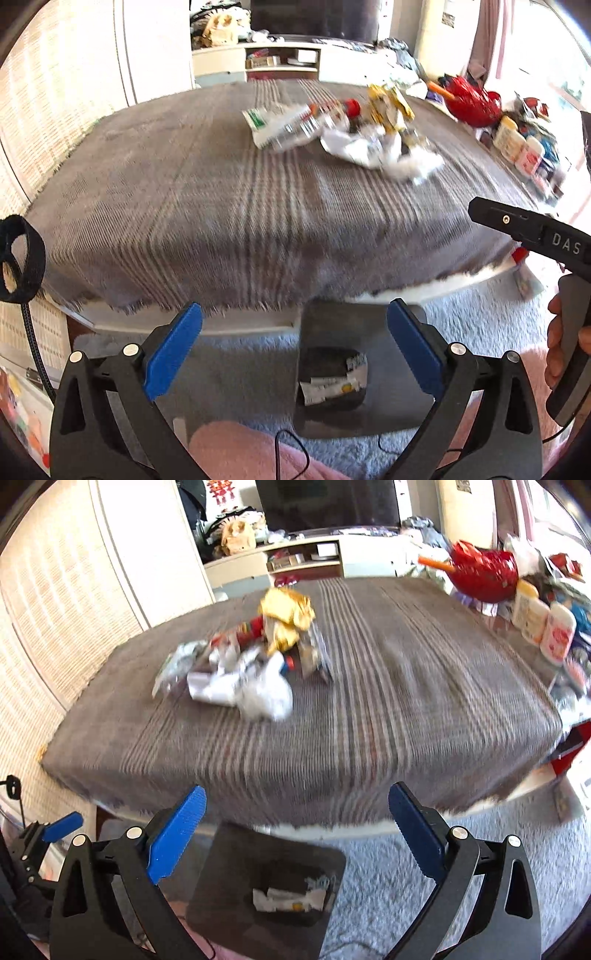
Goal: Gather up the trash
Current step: 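Grasp the clear plastic bag with the right tool while the left tool grasps crumpled white paper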
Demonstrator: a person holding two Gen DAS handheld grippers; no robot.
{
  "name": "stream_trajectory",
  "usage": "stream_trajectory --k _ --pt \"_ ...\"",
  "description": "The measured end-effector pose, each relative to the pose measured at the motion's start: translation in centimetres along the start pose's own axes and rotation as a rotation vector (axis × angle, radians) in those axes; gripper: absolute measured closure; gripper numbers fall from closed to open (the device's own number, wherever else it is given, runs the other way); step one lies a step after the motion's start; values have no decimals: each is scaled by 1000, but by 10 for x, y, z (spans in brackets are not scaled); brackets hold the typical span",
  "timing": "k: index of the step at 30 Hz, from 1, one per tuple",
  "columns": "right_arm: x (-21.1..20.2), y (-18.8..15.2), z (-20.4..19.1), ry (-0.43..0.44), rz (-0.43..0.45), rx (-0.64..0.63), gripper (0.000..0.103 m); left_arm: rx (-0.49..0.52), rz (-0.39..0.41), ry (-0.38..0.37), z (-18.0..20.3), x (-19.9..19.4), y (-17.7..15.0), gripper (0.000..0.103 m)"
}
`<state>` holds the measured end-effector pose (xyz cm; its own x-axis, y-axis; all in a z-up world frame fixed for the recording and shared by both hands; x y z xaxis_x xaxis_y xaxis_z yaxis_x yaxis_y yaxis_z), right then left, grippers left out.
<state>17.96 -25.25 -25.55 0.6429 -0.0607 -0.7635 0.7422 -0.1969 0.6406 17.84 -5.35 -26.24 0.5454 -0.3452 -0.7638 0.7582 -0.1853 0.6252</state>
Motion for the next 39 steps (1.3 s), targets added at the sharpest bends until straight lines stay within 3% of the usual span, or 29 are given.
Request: stream_trajectory --k 6,9,11,18,22,23,26,31,39 --pt "25 29 -13 10 22 -40 4 12 11 15 -6 11 28 8" --pt "36 38 -17 8 27 -57 11 13 8 10 -8 19 36 8" --pt "45 40 -20 20 13 -58 23 18 5 4 -7 24 41 8" --pt "75 40 -26 55 -49 -71 40 39 2 -16 0 43 58 8" --pt "79 43 -22 79 -48 -65 73 47 0 -28 4 57 70 8" --pt "79 44 -19 86 -45 -55 76 47 -2 -31 5 60 71 8" --pt "72 52 -6 68 -13 -40 78 46 -4 -58 11 70 76 9" --pt "55 63 13 44 38 -18 79 50 -26 -98 21 91 84 20" --pt "46 64 27 26 61 1 79 75 -32 -139 37 118 106 22"
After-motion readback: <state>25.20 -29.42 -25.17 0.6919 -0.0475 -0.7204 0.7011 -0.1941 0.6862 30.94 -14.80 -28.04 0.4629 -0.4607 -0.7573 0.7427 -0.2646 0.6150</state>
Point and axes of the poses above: each gripper's, at about its wrist camera, not at the fingertips, and x roughly the way its jaws point, z to its right, y to its top, the point moved 9 cm from there along x, roughly the way its jaws point, and after that the axes turned 9 degrees about -y, right-handed, at the moved point
